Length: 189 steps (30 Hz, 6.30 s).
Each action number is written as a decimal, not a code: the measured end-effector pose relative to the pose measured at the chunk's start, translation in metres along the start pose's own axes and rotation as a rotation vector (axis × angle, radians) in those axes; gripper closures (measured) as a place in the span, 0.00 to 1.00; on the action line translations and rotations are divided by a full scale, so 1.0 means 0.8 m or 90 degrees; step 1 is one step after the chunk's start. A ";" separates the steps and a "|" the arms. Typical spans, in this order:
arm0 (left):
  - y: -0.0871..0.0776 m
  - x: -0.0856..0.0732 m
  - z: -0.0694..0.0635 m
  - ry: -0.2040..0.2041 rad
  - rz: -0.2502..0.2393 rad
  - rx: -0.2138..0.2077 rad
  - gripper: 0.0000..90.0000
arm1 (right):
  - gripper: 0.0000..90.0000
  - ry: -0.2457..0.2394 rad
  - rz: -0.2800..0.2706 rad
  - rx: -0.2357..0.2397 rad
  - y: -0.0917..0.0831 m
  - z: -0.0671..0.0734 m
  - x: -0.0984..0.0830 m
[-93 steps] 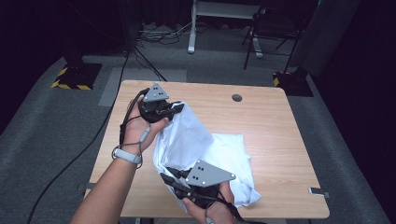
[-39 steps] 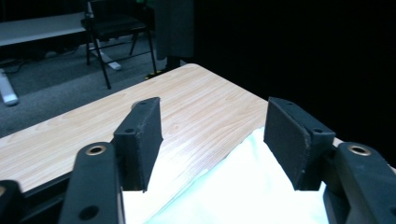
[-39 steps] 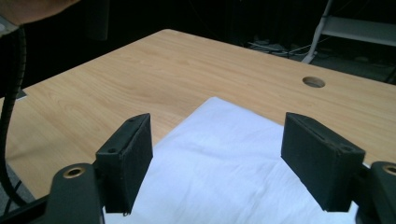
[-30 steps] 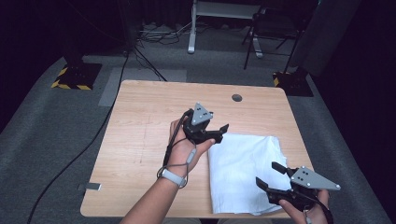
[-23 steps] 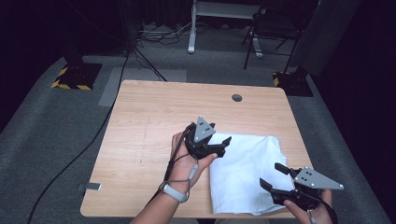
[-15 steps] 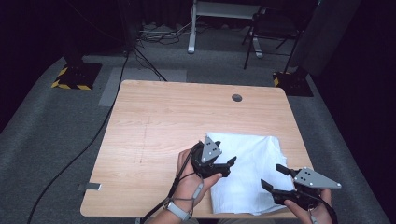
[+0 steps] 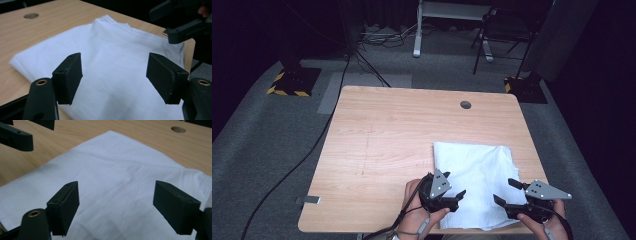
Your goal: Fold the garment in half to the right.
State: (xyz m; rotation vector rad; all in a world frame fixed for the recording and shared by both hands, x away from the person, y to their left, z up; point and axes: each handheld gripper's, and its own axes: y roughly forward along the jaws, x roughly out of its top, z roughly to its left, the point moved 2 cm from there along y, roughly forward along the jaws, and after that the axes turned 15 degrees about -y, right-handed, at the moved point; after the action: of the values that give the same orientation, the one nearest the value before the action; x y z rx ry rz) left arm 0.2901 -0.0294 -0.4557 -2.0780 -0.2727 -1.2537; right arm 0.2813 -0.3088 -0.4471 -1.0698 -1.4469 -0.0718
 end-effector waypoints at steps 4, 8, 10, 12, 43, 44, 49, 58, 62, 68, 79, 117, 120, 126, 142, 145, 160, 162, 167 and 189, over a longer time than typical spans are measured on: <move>0.015 -0.018 -0.007 0.002 0.026 -0.011 0.32 | 0.24 -0.001 0.017 0.011 0.006 0.000 -0.016; 0.026 -0.029 -0.012 0.016 0.039 -0.007 0.31 | 0.24 -0.005 0.023 0.023 0.010 0.002 -0.029; 0.032 -0.038 -0.013 0.027 0.047 -0.003 0.31 | 0.23 -0.006 0.033 0.034 0.014 0.004 -0.036; 0.037 -0.045 -0.012 0.030 0.055 0.001 0.31 | 0.22 -0.008 0.048 0.049 0.019 0.006 -0.043; 0.022 -0.027 0.108 -0.026 0.075 0.101 0.33 | 0.16 0.002 0.109 0.056 0.156 -0.004 0.004; 0.021 -0.025 0.112 -0.031 0.073 0.103 0.33 | 0.16 0.004 0.108 0.056 0.160 -0.006 0.007; 0.018 -0.020 0.128 -0.053 0.066 0.110 0.32 | 0.16 0.011 0.110 0.043 0.177 -0.007 0.018; -0.017 -0.006 0.120 -0.064 0.029 0.121 0.27 | 0.20 0.004 0.056 0.033 0.144 -0.005 0.041; -0.037 0.004 0.109 -0.049 0.013 0.114 0.26 | 0.19 -0.006 0.031 0.034 0.121 -0.009 0.054; -0.074 0.028 0.088 -0.023 -0.017 0.116 0.25 | 0.19 -0.021 -0.007 0.025 0.071 -0.023 0.079; -0.113 0.053 0.061 0.009 -0.040 0.092 0.25 | 0.19 -0.041 -0.033 0.018 0.023 -0.034 0.099; -0.215 0.009 0.159 -0.017 -0.049 0.177 0.13 | 0.17 -0.032 0.004 -0.001 -0.018 -0.091 0.038; -0.217 0.002 0.167 -0.019 -0.036 0.181 0.13 | 0.17 -0.029 0.013 -0.001 -0.016 -0.094 0.029; -0.227 -0.010 0.186 -0.034 -0.037 0.193 0.12 | 0.16 -0.021 0.024 -0.008 -0.017 -0.099 0.013; -0.230 -0.056 0.235 -0.079 -0.004 0.222 0.12 | 0.15 -0.011 0.065 -0.006 -0.005 -0.109 -0.041; -0.229 -0.064 0.243 -0.080 0.008 0.226 0.12 | 0.15 -0.006 0.075 -0.006 -0.001 -0.111 -0.052; -0.222 -0.098 0.257 -0.089 0.076 0.238 0.11 | 0.15 -0.005 0.132 -0.004 0.015 -0.102 -0.092; -0.220 -0.102 0.259 -0.094 0.088 0.239 0.11 | 0.15 -0.003 0.136 -0.002 0.017 -0.101 -0.096; -0.216 -0.108 0.261 -0.101 0.108 0.239 0.11 | 0.15 0.004 0.150 0.002 0.022 -0.099 -0.106; -0.207 -0.111 0.266 -0.112 0.139 0.257 0.08 | 0.06 0.015 0.125 0.020 0.026 -0.094 -0.120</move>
State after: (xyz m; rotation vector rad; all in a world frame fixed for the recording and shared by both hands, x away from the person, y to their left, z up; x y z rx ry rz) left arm 0.3110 0.2462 -0.5208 -1.8111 -0.3371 -0.8110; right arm 0.3310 -0.3962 -0.5195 -1.1759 -1.3108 0.0783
